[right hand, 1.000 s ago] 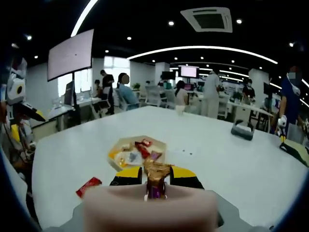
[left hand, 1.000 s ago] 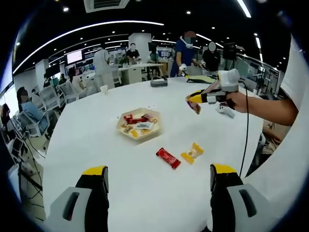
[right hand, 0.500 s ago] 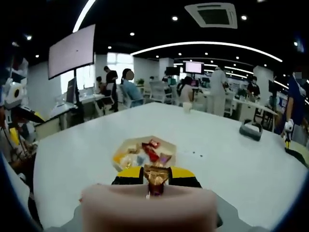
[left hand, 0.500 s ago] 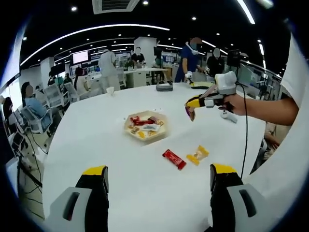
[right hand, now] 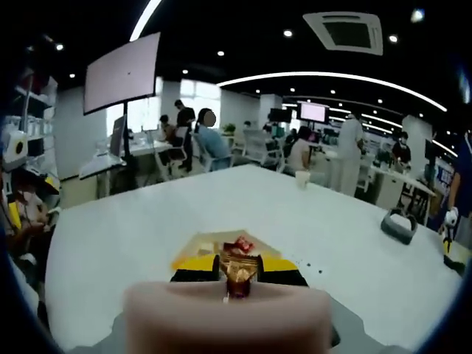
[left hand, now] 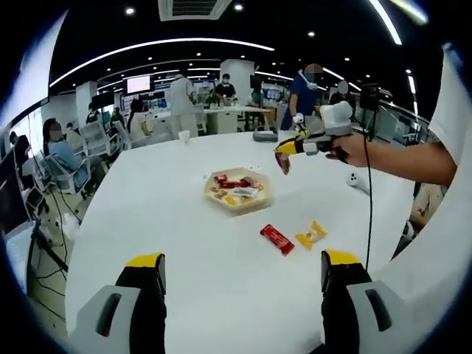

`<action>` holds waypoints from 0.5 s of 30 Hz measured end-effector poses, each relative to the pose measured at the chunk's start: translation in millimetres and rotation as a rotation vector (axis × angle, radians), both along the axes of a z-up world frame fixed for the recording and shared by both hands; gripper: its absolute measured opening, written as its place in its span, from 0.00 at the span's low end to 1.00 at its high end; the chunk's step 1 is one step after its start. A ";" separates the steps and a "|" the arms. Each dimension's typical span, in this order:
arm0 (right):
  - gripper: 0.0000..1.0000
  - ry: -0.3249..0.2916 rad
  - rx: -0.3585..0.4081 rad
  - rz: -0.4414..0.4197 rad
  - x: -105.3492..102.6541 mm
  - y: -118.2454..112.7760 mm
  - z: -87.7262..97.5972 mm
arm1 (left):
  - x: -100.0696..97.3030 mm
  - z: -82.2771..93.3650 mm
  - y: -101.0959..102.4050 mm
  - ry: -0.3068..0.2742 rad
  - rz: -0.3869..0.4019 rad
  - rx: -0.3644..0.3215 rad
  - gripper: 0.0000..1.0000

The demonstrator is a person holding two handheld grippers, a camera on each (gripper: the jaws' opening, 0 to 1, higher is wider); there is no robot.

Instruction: Place the target food into the container with the food tongs after gripping and lifting it, then release it inside without dropping or visibly crushing the food.

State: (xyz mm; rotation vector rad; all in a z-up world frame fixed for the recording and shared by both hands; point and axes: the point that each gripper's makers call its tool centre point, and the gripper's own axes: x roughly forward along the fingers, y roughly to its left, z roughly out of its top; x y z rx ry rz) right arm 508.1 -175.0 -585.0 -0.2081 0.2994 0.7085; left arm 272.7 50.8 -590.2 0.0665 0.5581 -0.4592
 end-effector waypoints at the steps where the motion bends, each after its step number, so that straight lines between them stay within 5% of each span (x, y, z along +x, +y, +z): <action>1: 0.19 -0.001 -0.002 0.005 1.7 2.1 -0.1 | -1.9 -2.4 1.4 0.005 0.006 -0.002 0.86; 15: 0.20 -0.031 -0.053 0.083 38.9 46.2 12.5 | -21.1 -16.1 27.2 0.038 0.095 -0.034 0.86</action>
